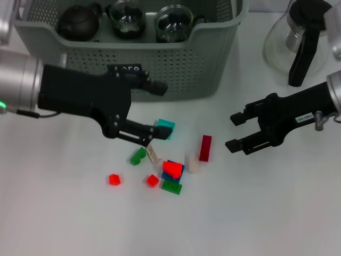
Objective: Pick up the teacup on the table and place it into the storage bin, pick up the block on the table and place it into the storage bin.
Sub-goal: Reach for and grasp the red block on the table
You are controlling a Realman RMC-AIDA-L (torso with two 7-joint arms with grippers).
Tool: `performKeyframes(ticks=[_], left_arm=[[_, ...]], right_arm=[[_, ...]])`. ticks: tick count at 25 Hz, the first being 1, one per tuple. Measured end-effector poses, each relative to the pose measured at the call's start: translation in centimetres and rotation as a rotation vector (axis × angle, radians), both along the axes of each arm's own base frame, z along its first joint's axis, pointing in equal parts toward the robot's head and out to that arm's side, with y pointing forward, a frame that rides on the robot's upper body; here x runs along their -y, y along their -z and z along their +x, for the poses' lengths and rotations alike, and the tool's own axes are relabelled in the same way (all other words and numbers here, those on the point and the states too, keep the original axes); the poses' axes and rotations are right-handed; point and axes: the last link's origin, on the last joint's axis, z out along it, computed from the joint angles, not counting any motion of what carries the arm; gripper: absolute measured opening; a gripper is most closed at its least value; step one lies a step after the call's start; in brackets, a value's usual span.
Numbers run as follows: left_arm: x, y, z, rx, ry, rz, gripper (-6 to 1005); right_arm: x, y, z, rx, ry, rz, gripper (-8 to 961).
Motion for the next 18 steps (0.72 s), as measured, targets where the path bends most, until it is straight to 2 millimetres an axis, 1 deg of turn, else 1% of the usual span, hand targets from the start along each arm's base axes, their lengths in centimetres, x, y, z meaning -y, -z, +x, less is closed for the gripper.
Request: performKeyframes(ticks=[2,7,12,18], left_arm=[[0.1,0.7,-1.0,-0.015,-0.035,0.004,848],[0.2,1.7,-2.5,-0.063,-0.073,0.012,849],[0.0,2.3,-2.9,-0.112,-0.074,0.020,851],[-0.6,2.4,-3.1,-0.123,-0.121,0.022,852]], right_arm=[[-0.1,0.5,-0.2,0.022,-0.014,0.004,791],[-0.5,2.3,-0.7,0.085,-0.062,0.024,791],[-0.8,3.8,-1.5,0.134,-0.114,0.027,791],[-1.0,4.4,-1.8,0.166,-0.142,0.035,790]])
